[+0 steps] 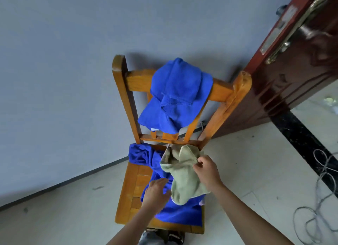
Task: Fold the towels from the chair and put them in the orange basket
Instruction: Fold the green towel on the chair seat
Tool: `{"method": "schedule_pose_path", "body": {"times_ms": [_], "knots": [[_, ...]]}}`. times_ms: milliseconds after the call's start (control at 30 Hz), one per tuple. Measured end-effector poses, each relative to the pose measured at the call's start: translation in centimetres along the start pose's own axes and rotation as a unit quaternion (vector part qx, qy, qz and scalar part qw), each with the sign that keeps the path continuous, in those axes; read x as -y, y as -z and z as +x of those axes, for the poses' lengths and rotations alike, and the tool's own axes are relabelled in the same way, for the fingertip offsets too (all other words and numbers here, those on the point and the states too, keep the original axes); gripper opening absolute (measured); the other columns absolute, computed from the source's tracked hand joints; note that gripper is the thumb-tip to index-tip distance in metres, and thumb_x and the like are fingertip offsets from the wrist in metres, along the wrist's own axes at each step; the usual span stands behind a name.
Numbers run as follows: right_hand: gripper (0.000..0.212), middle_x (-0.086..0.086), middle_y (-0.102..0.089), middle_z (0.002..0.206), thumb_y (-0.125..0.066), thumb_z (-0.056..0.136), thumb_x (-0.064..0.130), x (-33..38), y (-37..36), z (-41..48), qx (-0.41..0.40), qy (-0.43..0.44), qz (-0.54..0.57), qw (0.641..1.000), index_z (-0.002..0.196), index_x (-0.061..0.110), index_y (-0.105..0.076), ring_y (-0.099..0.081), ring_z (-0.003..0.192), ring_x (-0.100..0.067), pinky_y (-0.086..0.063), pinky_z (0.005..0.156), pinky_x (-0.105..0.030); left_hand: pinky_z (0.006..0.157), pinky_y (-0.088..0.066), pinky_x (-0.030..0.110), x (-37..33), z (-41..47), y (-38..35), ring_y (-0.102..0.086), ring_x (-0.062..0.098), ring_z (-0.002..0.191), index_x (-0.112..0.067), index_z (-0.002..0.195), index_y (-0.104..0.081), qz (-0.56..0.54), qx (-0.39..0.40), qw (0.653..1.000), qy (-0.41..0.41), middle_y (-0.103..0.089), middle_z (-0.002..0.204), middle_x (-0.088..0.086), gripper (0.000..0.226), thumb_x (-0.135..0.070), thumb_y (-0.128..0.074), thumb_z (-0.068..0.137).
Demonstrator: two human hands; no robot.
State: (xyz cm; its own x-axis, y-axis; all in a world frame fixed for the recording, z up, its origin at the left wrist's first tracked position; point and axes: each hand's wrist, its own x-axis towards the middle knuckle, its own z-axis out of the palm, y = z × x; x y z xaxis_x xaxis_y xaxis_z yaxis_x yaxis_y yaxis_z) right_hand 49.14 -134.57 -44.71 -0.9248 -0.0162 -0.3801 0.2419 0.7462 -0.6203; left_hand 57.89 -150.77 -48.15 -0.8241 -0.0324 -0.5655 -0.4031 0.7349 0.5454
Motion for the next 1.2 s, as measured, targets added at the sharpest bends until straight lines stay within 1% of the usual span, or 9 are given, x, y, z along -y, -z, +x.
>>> {"method": "schedule_pose_path", "body": {"times_ms": [167,333,467,533,600,767,933,1033,1200], "knots": [[0.029,-0.010,-0.054,0.072,-0.061,0.077,0.003,5.0,6.3,-1.8,-0.026,0.070,0.015,0.997,0.059,0.015,-0.042,-0.053,0.075,-0.030,-0.031,0.063,-0.028,0.102,-0.037,0.029,-4.9,-1.8,6.6,-0.041,0.021,0.128,-0.019,0.139,-0.039,-0.076,-0.065,0.995,-0.030,-0.044,0.139,0.004,0.047,-0.022,-0.050,0.094],[0.002,-0.010,-0.069,0.096,-0.064,0.075,-0.004,10.1,13.2,-3.5,-0.069,0.158,0.059,0.983,0.073,-0.004,-0.063,-0.061,0.089,-0.021,-0.037,0.068,-0.009,0.077,-0.044,0.020,-9.1,-3.6,11.5,-0.049,0.012,0.099,-0.009,0.132,-0.047,-0.171,-0.080,0.980,-0.059,-0.053,0.113,0.001,0.041,-0.018,-0.053,0.092],[0.015,0.004,-0.067,0.091,-0.062,0.075,-0.006,14.0,17.9,-5.8,-0.105,0.201,0.138,0.964,0.067,0.007,-0.064,-0.060,0.088,-0.011,-0.046,0.083,-0.029,0.087,-0.042,0.020,-12.2,-4.8,13.1,-0.055,0.016,0.110,-0.010,0.130,-0.049,-0.170,-0.025,0.981,-0.092,-0.058,0.121,0.001,0.047,-0.036,-0.054,0.091],[0.025,-0.003,-0.069,0.090,-0.062,0.076,-0.006,15.6,19.6,-7.0,-0.130,0.225,0.164,0.952,0.065,0.017,-0.063,-0.060,0.083,-0.013,-0.046,0.081,-0.030,0.078,-0.045,0.015,-14.2,-5.6,13.9,-0.060,0.007,0.092,-0.011,0.115,-0.058,-0.198,-0.005,0.971,-0.135,-0.062,0.102,-0.002,0.035,-0.037,-0.052,0.092],[0.028,-0.010,-0.069,0.091,-0.061,0.077,-0.006,17.1,20.9,-8.1,-0.135,0.247,0.184,0.942,0.068,0.021,-0.064,-0.059,0.080,-0.015,-0.046,0.079,-0.031,0.064,-0.044,0.006,-16.5,-7.0,15.0,-0.058,-0.005,0.075,-0.016,0.095,-0.061,-0.280,0.012,0.943,-0.177,-0.061,0.085,-0.010,0.019,-0.031,-0.051,0.094],[0.032,0.001,-0.065,0.074,-0.059,0.080,-0.007,18.9,23.4,-10.4,-0.146,0.285,0.208,0.924,0.068,0.022,-0.064,-0.058,0.069,-0.004,-0.045,0.071,-0.021,0.069,-0.052,0.015,-19.5,-9.2,18.1,-0.066,0.005,0.083,-0.016,0.093,-0.066,-0.462,-0.042,0.850,-0.249,-0.070,0.087,-0.008,0.011,-0.018,-0.054,0.092],[0.033,-0.003,-0.066,0.074,-0.059,0.080,-0.009,18.0,23.5,-11.1,-0.166,0.296,0.227,0.913,0.068,0.021,-0.065,-0.059,0.070,-0.007,-0.046,0.070,-0.021,0.064,-0.045,0.025,-19.6,-9.5,20.6,-0.056,0.017,0.071,-0.012,0.073,-0.056,-0.602,-0.027,0.784,-0.147,-0.062,0.074,0.003,0.018,-0.012,-0.055,0.090],[0.030,-0.014,-0.070,0.080,-0.061,0.077,-0.010,16.4,21.7,-10.9,-0.149,0.293,0.212,0.920,0.069,0.018,-0.066,-0.059,0.073,-0.014,-0.046,0.071,-0.029,0.066,-0.043,0.025,-19.0,-9.5,20.6,-0.056,0.017,0.073,-0.011,0.077,-0.062,-0.596,-0.029,0.794,-0.119,-0.064,0.079,0.005,0.012,-0.014,-0.058,0.088],[0.027,0.013,-0.065,0.061,-0.069,0.078,0.005,13.4,19.0,-10.3,0.026,0.245,0.074,0.966,0.064,0.027,-0.064,-0.058,0.062,0.004,-0.045,0.064,-0.020,0.059,-0.043,0.025,-18.4,-10.0,21.9,-0.051,0.017,0.063,-0.006,0.074,-0.068,-0.567,-0.076,0.810,-0.129,-0.059,0.070,0.007,0.011,-0.008,-0.062,0.084]]}}
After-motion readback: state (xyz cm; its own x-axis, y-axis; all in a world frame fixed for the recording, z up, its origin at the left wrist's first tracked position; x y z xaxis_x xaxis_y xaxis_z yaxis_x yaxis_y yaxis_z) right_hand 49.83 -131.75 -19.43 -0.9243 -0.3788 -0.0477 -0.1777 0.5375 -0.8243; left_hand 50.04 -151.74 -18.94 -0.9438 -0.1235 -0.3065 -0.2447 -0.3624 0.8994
